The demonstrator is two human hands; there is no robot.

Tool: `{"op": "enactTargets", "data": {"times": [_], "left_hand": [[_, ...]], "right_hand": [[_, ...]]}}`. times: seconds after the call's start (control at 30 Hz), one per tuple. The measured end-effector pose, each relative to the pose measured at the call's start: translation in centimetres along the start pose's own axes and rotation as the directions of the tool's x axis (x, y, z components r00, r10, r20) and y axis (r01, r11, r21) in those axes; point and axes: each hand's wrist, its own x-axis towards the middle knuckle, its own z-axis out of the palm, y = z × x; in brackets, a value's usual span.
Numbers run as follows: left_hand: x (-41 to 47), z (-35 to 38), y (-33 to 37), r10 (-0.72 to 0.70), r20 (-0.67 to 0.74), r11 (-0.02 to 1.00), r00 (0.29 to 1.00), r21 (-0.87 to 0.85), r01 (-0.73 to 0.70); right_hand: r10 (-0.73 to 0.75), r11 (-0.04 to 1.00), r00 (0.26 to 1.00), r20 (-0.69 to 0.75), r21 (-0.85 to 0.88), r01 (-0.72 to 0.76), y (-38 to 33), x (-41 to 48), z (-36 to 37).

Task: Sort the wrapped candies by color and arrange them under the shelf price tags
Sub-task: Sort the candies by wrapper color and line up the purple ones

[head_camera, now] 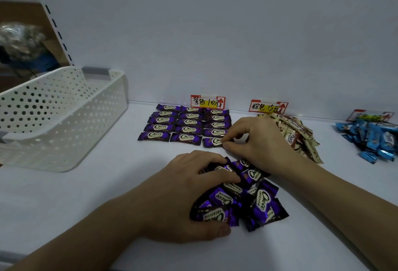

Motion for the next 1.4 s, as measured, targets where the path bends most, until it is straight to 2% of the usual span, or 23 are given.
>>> {"op": "enactTargets", "data": {"times": [0.1, 0.2, 0.3, 0.4, 0.5, 0.57, 0.63, 0.77, 0.9, 1.0, 1.13, 1.23, 1.3, 1.4], "left_hand": [[0.1, 0.1, -0.1, -0.007, -0.035, 1.0, 0.999, 0.028, 0.008], [0.1, 0.2, -0.1, -0.023, -0.094, 0.998, 0.995, 0.049, 0.028], [0.2, 0.4, -0.1, -0.037, -0.173, 0.998, 0.984, 0.045, 0.045], [0.5, 0.5, 0.0, -0.054, -0.248, 0.997, 0.967, 0.044, 0.067], [0.5, 0.5, 0.0, -0.025, -0.278, 0.994, 0.96, 0.098, 0.054], [0.5, 0.4, 0.1, -0.026, -0.254, 0.991, 0.967, 0.119, 0.058], [0.5, 0.2, 0.3, -0.024, -0.214, 0.98, 0.977, 0.19, 0.065], [1.4, -0.3, 0.8, -0.004, -0.145, 0.923, 0.989, 0.38, 0.059], [3.0, -1.6, 1.7, -0.25, 0.086, 0.876, 0.964, 0.445, 0.188], [3.5, -2.0, 1.7, -0.212, 0.132, 0.875, 0.968, 0.468, 0.128], [3.3, -1.6, 1.4, -0.147, 0.109, 0.866, 0.983, 0.494, 0.074], [3.4, -1.9, 1.0, -0.125, 0.086, 0.917, 0.988, 0.391, 0.082], [2.8, -2.2, 0.4, -0.169, -0.011, 0.968, 0.985, 0.186, 0.168], [1.5, -2.1, -0.7, -0.303, -0.191, 0.952, 0.934, -0.106, 0.287]], "right_hand": [[-0.008, 1.0, 0.998, -0.059, -0.02, 0.007, -0.1, -0.1, -0.4], [0.048, 0.995, 0.985, -0.166, 0.089, -0.033, -0.7, -0.3, -2.1], [0.045, 0.985, 0.996, -0.071, 0.169, -0.033, -1.5, -0.7, -4.1], [-0.007, 0.997, 0.998, 0.07, 0.079, 0.002, -2.5, -1.5, -4.7], [-0.008, 1.0, 1.0, 0.017, 0.014, 0.008, -2.7, -3.5, -4.1], [0.057, 0.997, 0.996, -0.07, 0.055, -0.053, -2.2, -5.1, -3.3], [0.107, 0.991, 0.989, -0.099, 0.092, -0.098, -1.6, -6.0, -2.6], [0.095, 0.994, 0.988, -0.121, 0.061, -0.088, -1.2, -5.9, -2.2], [0.139, 0.987, 0.978, -0.155, 0.097, -0.125, -0.7, -5.8, -2.6], [0.154, 0.984, 0.973, -0.17, 0.117, -0.135, -0.3, -5.9, -2.7], [0.147, 0.984, 0.975, -0.166, 0.126, -0.127, -0.6, -5.9, -2.8], [0.135, 0.986, 0.978, -0.157, 0.121, -0.116, -0.8, -6.0, -2.8], [0.125, 0.988, 0.981, -0.146, 0.113, -0.109, -0.9, -6.1, -2.8], [0.124, 0.988, 0.982, -0.14, 0.111, -0.109, -0.9, -6.0, -2.7]]}}
